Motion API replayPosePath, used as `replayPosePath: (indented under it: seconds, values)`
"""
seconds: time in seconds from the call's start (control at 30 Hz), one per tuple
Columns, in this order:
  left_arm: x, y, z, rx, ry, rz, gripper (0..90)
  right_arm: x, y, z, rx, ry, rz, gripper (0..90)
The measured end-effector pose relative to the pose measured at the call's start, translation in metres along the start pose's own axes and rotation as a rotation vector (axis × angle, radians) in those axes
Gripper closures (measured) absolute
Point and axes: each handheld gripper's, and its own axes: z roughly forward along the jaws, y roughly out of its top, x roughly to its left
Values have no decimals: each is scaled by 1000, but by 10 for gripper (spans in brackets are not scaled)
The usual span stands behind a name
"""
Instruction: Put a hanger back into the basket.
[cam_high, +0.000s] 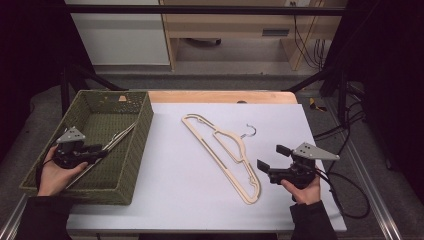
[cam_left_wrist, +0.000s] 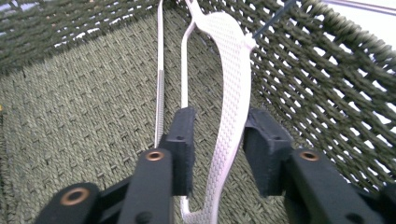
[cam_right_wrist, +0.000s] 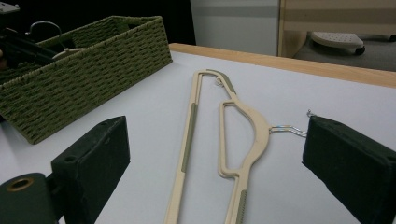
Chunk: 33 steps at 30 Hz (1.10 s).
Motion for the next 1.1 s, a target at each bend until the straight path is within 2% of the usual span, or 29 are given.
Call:
replayPosePath:
  seconds: [0.13,0.17,0.2,0.37,0.47,0.57,0.7,0.83,0.97,1.1]
  values:
    - [-2,3,-6,-21,26,13,536,0,0,0,1,8,-1,89]
    - [-3,4,-8,-42,33,6,516,0,0,0,0,8,-2,88]
    - [-3,5,-11,-50,36,15,486,0,0,0,-1,7,-2,89]
    - [-7,11,-26,-156,41,-23,368,2,1,1,-11,-9,-14,92]
    - [-12,15,-34,-207,44,-52,303,2,0,2,2,-10,-19,120]
    - [-20,19,-42,-285,27,-52,279,2,-1,6,15,-10,-20,140]
    - [-35,25,-52,-356,24,-54,203,2,-2,10,31,-17,-26,183]
    - [-57,32,-59,-412,-19,-53,97,1,-4,17,67,-29,-36,204]
    - [-79,40,-58,-426,-54,-26,65,0,-7,24,101,-33,-46,207]
    - [-106,49,-48,-436,-113,-3,51,-2,-9,29,116,-35,-31,199]
